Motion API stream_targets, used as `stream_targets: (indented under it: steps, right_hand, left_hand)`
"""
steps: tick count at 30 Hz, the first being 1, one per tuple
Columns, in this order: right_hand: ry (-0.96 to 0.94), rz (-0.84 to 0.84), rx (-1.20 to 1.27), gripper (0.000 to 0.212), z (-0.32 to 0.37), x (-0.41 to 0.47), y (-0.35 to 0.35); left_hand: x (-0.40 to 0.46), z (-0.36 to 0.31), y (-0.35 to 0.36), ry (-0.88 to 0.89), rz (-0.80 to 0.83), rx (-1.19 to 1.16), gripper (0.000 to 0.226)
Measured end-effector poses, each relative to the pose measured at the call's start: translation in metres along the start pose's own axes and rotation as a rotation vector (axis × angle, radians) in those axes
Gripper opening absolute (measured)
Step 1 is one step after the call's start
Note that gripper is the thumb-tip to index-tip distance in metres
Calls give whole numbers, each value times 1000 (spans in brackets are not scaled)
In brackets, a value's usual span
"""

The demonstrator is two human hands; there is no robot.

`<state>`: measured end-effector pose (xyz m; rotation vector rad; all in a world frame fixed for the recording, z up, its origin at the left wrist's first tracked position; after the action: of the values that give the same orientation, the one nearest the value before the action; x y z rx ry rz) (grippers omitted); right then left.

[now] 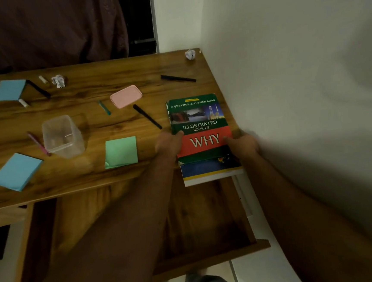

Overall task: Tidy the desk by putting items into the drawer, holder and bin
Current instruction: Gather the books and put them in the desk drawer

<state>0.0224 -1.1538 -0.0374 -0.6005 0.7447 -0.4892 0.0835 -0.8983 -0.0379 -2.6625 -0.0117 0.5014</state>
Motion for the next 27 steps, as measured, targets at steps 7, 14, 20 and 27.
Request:
stream_targets:
  steps: [7, 14, 20, 27]
  right_hand:
    - [164, 282, 350, 31, -11, 7, 13]
    - [214, 409, 331, 11, -19, -1, 17]
    - [157, 391, 315, 9, -29, -27, 7]
    - [171, 347, 324, 18, -65, -79, 7]
  left_hand:
    - [8, 12, 5, -82, -18, -102, 14]
    - [-11, 12, 12, -157, 81, -226, 7]
    - [-40, 16, 4, -162, 93, -285, 14]
    - [-86, 53, -14, -202, 152, -331, 14]
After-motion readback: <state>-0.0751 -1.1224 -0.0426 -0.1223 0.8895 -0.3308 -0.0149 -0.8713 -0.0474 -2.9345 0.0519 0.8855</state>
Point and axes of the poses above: each hand's wrist, its own x-axis towards the middle knuckle, its own y-axis out of the palm, z = x × y, the point moved 9 cm from there along x, towards the middle knuckle, and after that the axes turned 9 degrees about y, right-handed, at the moved point
